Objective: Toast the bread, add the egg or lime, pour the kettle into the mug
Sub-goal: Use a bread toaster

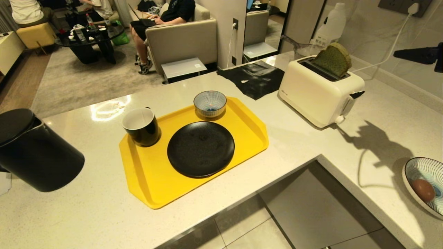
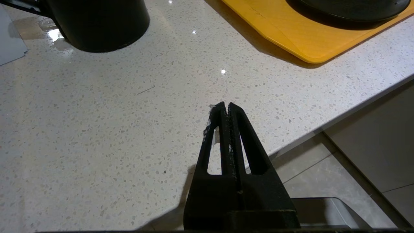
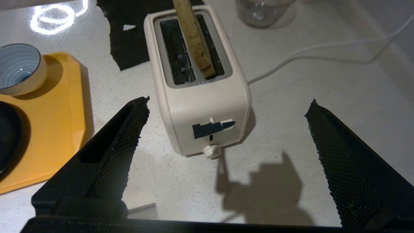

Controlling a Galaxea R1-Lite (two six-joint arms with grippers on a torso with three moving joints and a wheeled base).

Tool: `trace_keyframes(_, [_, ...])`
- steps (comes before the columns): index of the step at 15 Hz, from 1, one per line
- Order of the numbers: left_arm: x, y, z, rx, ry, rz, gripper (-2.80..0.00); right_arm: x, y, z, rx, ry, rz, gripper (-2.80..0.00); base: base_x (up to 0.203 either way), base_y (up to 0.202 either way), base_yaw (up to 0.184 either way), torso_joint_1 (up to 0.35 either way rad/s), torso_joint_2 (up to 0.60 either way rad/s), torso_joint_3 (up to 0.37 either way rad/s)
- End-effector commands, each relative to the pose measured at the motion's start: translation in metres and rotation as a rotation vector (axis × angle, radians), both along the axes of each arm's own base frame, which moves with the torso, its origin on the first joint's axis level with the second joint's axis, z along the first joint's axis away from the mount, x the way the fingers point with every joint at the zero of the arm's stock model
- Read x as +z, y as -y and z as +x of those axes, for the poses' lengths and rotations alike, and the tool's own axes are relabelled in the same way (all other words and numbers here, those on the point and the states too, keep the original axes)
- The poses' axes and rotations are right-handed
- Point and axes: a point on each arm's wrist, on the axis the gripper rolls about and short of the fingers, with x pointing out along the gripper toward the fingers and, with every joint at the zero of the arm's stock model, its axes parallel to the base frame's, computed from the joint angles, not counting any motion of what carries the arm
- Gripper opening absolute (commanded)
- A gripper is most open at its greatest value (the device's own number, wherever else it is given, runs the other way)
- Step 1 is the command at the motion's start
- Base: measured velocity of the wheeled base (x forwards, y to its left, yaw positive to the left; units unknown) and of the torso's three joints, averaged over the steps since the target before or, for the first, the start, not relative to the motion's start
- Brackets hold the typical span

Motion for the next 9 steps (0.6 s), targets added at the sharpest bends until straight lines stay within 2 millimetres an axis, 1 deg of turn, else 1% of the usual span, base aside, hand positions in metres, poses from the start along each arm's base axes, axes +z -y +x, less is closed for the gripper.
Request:
trace_keyframes(1, [0.0,0.0,0.0,0.001,-0.001,0.0,-2.8,0.0,-0.004,-0.016,0.0,-0.01,-0.012,0.0,0.0,0.0,0.0,0.0,0.0,0.0])
trace_keyframes(4, [0.0,0.0,0.0,0.001,-0.001,0.0,-2.8,-0.001,-0.006,-0.024,-0.015,-0.139,-0.004,0.0,0.0,0.0,0.0,0.0,0.0,0.0])
trace_keyframes(7, [0.0,0.0,0.0,0.001,-0.001,0.0,-2.8,-0.003,-0.009,-0.034,0.006,-0.154,0.012,0.0,0.0,0.0,0.0,0.0,0.0,0.0])
trace_keyframes(9, [0.0,0.0,0.0,0.0,-0.001,0.0,-2.8,-0.005,-0.01,-0.033,0.089,-0.156,0.02,0.0,0.0,0.0,0.0,0.0,0.0,0.0])
